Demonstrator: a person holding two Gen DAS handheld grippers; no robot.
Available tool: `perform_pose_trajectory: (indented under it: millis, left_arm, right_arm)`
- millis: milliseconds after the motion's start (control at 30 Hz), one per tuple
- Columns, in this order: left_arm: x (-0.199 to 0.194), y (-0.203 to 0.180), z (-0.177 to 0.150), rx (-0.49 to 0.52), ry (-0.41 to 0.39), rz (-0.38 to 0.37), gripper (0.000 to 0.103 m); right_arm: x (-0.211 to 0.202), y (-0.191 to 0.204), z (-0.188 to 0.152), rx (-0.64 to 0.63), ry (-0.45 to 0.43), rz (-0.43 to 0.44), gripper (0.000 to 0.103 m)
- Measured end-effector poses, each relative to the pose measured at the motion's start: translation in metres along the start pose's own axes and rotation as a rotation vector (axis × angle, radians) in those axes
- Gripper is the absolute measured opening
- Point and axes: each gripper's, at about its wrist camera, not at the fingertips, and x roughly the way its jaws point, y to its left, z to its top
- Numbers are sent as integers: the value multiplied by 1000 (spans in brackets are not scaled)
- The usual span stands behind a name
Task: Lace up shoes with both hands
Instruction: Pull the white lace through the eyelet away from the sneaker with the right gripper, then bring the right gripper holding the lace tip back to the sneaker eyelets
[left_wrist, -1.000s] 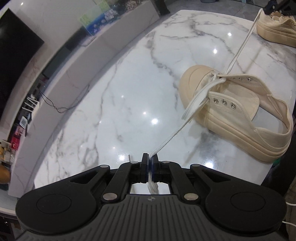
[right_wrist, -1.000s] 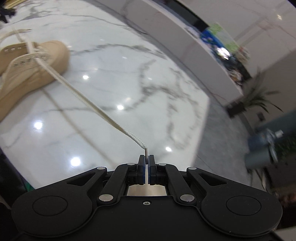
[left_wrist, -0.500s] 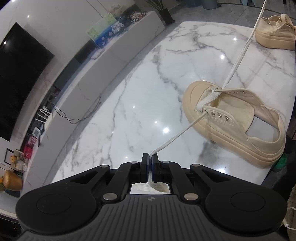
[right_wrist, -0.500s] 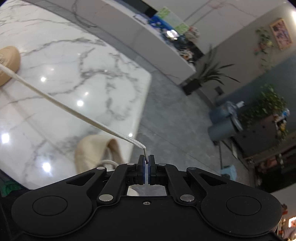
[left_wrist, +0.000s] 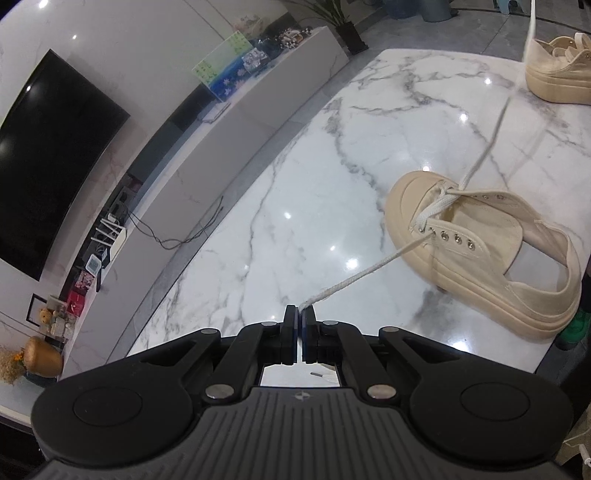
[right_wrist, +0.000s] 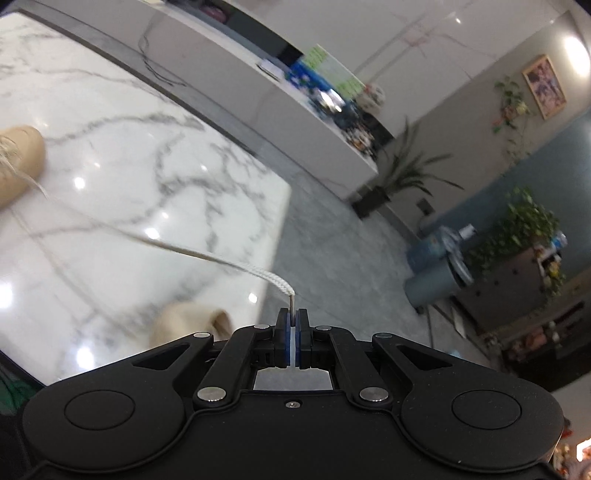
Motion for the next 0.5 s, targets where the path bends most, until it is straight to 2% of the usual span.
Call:
perform_pose_trajectory:
  millis: [100,167,333,500]
  left_arm:
    - [3,-1,-2,2,12,23,8]
    - [2,-1,-3,5,14,26,17]
    - [-1,-3,-5,-4,0,35,28]
    - [-4,-8,-3,11,-26,11,33]
  right_arm:
    - [-2,14,9,-26,-28,34,1]
    - [-2,23,16,-44,-46,59,1]
    - [-2,51,33,-99,-87,124,1]
    - [-2,78,48,-156,-120,201,1]
